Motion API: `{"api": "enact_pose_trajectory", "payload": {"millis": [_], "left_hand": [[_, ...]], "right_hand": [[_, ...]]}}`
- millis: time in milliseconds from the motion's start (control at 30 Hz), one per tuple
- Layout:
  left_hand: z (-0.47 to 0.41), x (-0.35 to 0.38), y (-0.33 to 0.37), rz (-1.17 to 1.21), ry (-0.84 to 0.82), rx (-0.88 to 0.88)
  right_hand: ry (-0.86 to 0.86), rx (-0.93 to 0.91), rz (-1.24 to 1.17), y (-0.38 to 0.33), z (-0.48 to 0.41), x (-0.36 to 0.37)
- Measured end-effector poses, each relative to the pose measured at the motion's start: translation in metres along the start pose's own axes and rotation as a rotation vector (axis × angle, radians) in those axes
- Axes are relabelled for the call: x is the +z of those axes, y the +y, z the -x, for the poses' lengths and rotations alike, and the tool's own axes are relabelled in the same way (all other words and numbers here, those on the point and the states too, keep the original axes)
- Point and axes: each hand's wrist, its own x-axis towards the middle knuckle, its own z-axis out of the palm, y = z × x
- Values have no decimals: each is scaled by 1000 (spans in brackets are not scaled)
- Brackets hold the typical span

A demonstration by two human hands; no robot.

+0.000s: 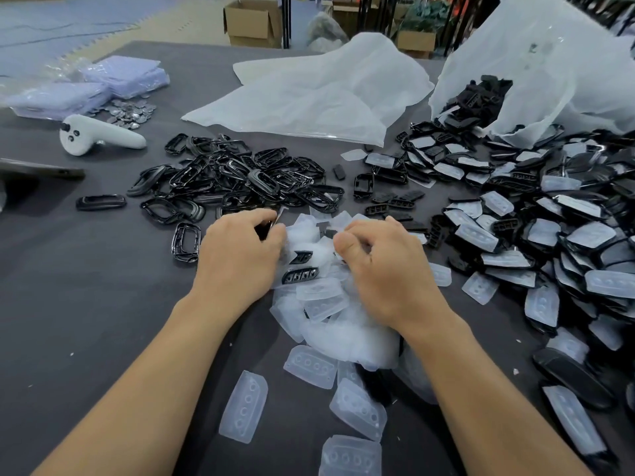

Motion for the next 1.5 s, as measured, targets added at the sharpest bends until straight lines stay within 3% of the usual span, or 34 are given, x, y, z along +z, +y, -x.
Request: {"api": "enact_pose_trajectory", "payload": {"millis": [200,433,633,733,967,1067,1200,1333,1500], "left_hand": [[-5,-1,-5,44,-10,-58],[-2,-2,-3,49,70,31],[0,-1,-3,10,47,34],[-3,-2,-3,21,49,-16],[0,-10,1,213,213,-81],[5,-12,9,415,179,-110],[17,-11,20,661,55,-160],[22,-8,24,791,3,-186],[23,-5,27,958,-87,-200]], "right_hand": [[65,62,-63,0,3,1],[-74,34,108,1,0,5],[51,75,38,-1,5,4],[6,52,78,0,4,3],[72,56,-13,-1,8,3],[155,108,-158,-3,10,1],[273,204,-558,-15,12,-10],[12,326,-1083,-29,18,-13],[-99,392,-1170,-34,19,-11]]}}
